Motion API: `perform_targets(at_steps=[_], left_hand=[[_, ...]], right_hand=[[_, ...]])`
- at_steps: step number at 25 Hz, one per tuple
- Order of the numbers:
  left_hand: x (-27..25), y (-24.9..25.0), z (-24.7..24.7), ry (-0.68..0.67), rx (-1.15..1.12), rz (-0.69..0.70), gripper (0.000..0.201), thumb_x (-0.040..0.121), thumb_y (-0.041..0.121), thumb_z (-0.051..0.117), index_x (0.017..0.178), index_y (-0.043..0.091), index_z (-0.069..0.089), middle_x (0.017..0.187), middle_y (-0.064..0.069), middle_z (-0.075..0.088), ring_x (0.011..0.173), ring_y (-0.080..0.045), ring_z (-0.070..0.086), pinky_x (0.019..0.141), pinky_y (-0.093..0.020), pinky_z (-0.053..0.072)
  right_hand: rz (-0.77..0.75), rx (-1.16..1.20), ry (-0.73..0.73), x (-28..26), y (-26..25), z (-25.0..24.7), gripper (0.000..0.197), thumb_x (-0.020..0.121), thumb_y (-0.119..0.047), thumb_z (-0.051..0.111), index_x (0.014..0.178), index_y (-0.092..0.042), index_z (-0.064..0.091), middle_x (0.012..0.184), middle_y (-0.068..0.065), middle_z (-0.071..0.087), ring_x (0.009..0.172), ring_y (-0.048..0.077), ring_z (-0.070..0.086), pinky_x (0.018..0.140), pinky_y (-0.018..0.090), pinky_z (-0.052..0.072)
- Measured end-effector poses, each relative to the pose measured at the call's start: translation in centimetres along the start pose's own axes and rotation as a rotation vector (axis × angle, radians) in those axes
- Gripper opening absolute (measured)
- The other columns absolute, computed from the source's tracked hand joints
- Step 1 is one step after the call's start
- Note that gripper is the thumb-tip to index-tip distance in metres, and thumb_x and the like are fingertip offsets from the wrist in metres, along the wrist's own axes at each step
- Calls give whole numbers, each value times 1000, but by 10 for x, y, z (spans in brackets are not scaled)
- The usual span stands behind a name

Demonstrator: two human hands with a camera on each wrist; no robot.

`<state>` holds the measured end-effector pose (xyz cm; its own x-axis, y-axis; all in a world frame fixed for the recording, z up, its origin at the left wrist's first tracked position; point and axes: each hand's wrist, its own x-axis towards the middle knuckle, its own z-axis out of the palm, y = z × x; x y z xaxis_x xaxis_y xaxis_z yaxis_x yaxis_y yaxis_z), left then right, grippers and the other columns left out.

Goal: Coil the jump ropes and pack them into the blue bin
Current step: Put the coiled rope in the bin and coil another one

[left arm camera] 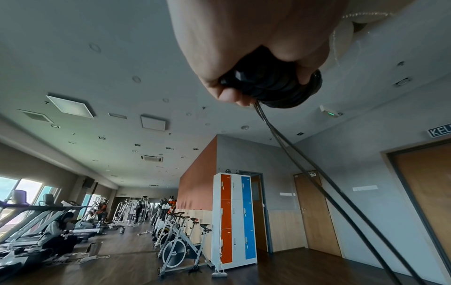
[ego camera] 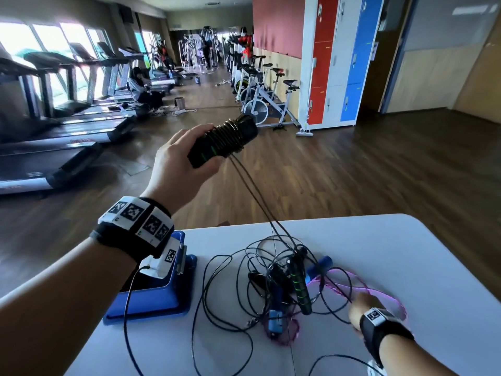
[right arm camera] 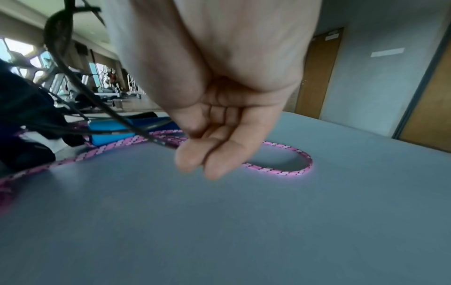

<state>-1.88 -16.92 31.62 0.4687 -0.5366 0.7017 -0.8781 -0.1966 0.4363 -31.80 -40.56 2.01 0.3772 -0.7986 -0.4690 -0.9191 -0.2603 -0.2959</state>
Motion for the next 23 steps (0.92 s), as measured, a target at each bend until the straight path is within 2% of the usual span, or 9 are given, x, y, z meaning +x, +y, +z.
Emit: perform_targets(at_steps=[2,4,8,10,12,14,16,19,23], left_hand=[[-2,4,1,-21,-2,23,57,81,23,80,134,24,61,113,8,62,97,-4,53,89,-21,43],[-6,11,1,-77,-10,85,57,81,25,80,134,23,61,111,9,62,94,0,52,87,-11,40],[-13,28,1,-160,-50,209,59,80,28,80,135,20,60,106,10,61,93,11,53,84,-4,38],[-16,35,1,-173,-66,248,60,79,30,79,135,19,60,107,12,61,94,10,54,85,-6,39],[-18,40,1,-179,-74,285,60,79,30,78,135,17,60,110,14,60,98,11,53,88,-7,39],[-19,42,1,-189,-81,303,61,79,31,76,135,15,60,113,19,57,101,15,52,90,-6,38],[-19,43,1,-206,-84,301,62,78,34,73,136,15,60,115,21,57,102,15,51,91,-6,37],[-20,42,0,-213,-64,278,62,78,36,72,136,18,60,116,18,58,103,15,51,92,-6,37],[-18,34,0,-189,-18,239,61,79,38,71,136,19,59,114,20,55,101,20,48,89,0,32]], right_hand=[[-47,-150,-39,-3,0,-3,18,99,-11,46,95,-16,62,109,9,72,103,24,71,72,27,52],[-119,-233,-47,-7,-11,-12,21,99,-18,47,81,-17,57,86,1,68,88,24,71,59,24,44],[-230,-371,-3,-22,-54,-52,13,88,-33,57,95,-23,63,86,-1,60,77,23,59,67,24,43],[-379,-245,121,-27,-80,-76,17,87,-34,60,79,-20,61,79,-1,63,75,25,61,65,25,42],[-637,160,231,-31,-114,-94,20,92,-25,61,72,-23,64,80,-7,69,81,20,66,66,25,45],[-798,562,111,-33,-153,-106,23,98,-16,57,89,-27,75,95,-12,75,92,6,68,73,23,53],[-793,635,-156,-33,-183,-109,23,101,-13,54,102,-21,76,99,-8,77,89,0,69,67,26,54],[-717,160,-426,-26,-198,-106,19,94,-19,66,108,-10,76,91,-5,77,81,9,66,64,28,53],[-717,-173,-515,-22,-194,-93,21,83,-15,72,103,-18,78,92,-2,73,83,9,63,74,33,54]])
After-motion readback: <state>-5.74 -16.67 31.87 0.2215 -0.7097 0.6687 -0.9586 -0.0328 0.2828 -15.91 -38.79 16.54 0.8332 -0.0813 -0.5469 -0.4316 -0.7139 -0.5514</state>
